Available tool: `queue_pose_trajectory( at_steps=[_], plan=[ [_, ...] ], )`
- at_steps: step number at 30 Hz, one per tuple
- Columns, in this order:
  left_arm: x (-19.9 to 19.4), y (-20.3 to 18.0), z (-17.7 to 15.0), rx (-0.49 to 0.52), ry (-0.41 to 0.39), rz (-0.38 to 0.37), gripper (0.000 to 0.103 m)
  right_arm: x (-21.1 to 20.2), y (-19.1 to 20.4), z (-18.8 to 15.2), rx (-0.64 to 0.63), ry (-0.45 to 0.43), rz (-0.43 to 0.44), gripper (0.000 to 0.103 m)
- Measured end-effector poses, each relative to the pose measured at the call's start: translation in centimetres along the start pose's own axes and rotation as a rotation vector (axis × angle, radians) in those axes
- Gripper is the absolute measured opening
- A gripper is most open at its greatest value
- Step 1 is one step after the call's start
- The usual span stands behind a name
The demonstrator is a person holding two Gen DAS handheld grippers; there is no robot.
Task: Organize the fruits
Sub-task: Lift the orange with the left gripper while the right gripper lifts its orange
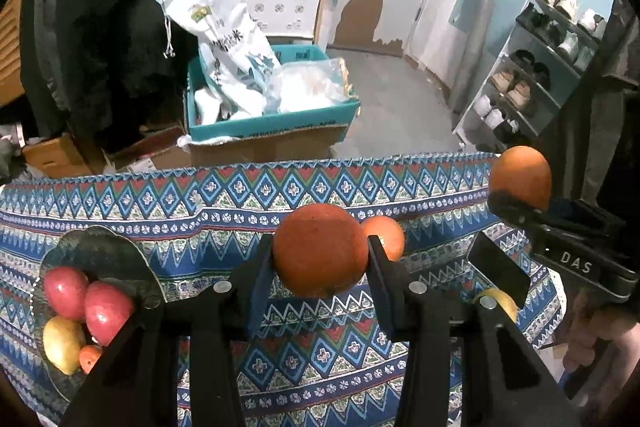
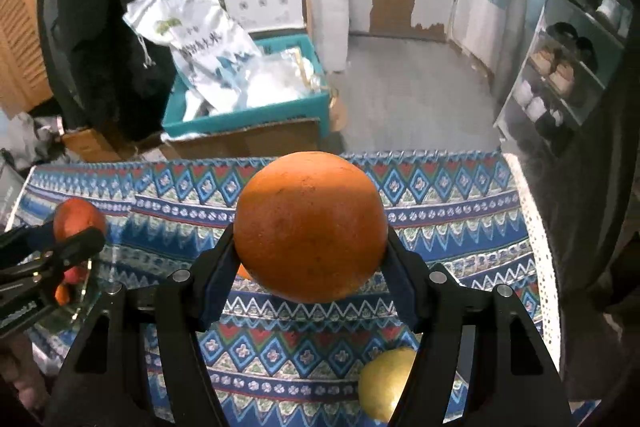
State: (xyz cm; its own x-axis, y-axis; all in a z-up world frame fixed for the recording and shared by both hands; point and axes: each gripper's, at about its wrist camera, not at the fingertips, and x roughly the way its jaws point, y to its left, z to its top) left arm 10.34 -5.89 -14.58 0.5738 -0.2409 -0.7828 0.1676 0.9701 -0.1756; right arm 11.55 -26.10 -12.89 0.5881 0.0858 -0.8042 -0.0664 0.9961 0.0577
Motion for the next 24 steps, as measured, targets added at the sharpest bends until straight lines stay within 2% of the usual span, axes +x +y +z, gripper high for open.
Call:
queue_pose_trajectory(
  at_steps=[9,24],
  plan=[
    [-3.3,-0.2,0.0,0.003,-0.051,0.0,0.045,-4.2,0.4,0.3,-0.015,-0.075,0.011,0.067],
    [-7.1,-0.2,-0.1,0.01,-0.115,-0.006,0.045,-9.1,1.8,0.3,-0.048,-0.163,0.054,0.067]
  ],
)
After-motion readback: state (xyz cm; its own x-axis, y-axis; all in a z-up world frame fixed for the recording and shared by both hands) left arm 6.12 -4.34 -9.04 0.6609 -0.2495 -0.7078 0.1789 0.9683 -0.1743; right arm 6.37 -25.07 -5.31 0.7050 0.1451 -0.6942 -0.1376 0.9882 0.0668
